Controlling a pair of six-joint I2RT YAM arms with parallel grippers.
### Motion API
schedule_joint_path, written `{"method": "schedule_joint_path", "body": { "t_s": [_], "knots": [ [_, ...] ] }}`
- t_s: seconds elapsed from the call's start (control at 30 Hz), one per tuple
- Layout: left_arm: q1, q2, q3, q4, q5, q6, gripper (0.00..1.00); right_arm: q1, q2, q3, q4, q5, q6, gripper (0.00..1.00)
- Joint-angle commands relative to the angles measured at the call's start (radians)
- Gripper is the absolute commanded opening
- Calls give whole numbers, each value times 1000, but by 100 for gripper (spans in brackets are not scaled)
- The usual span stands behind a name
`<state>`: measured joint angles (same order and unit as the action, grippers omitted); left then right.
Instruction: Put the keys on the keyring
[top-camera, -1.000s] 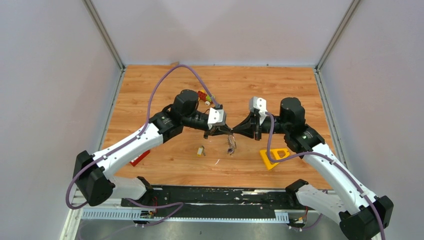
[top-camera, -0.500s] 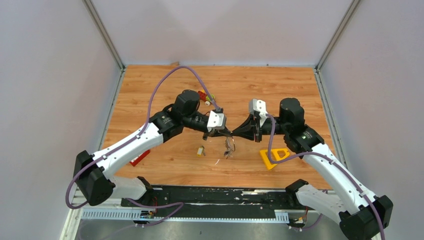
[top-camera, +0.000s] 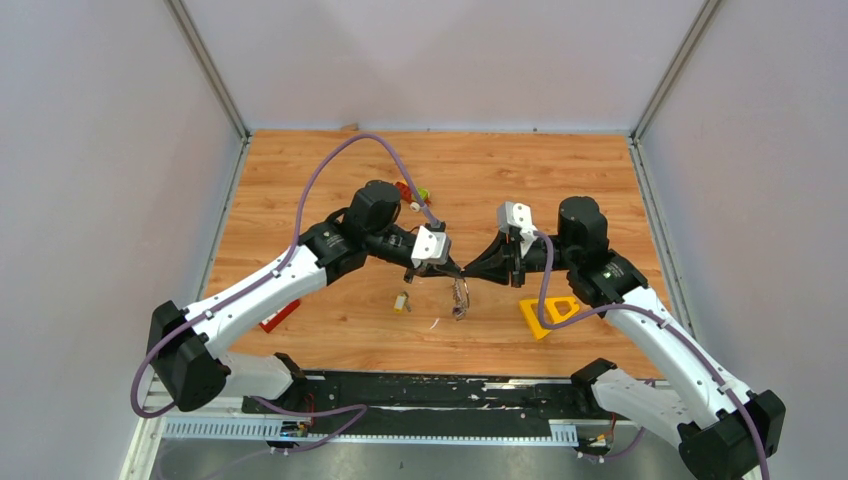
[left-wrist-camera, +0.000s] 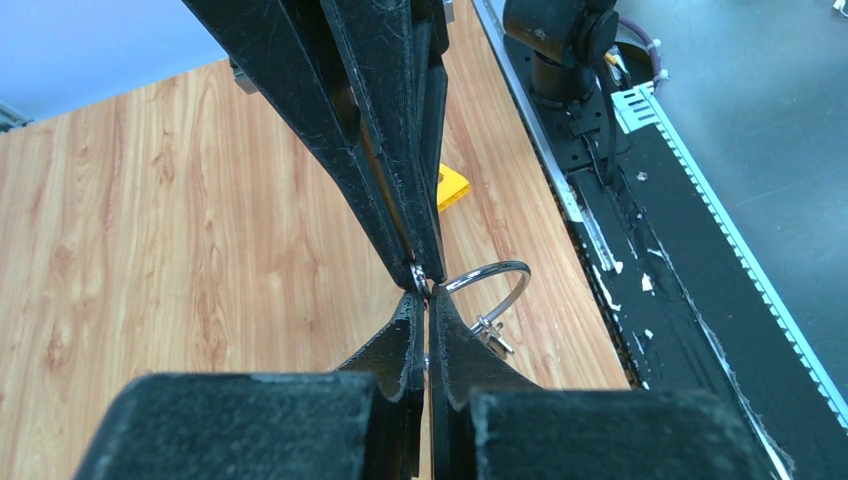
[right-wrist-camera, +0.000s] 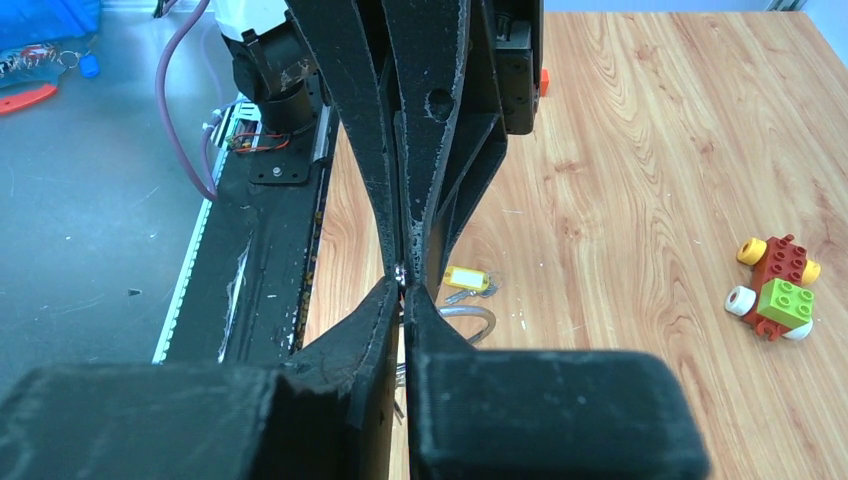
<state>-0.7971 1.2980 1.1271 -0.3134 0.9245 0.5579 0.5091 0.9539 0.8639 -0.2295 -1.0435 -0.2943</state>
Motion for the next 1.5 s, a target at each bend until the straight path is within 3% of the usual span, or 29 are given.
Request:
{"method": "schedule_joint_path", "body": {
  "t_s": [0.0, 0.5, 1.47],
  "knots": [
    [-3, 11, 35, 21, 13, -14, 0, 3, -8, 0, 44, -54, -2, 7],
    [-3, 8, 31, 61, 23, -69, 0, 9, 1, -8, 44, -37, -10, 15],
    [-1, -31, -2, 73, 60, -71, 0, 14, 32, 7, -35, -21, -97, 15]
  ]
}}
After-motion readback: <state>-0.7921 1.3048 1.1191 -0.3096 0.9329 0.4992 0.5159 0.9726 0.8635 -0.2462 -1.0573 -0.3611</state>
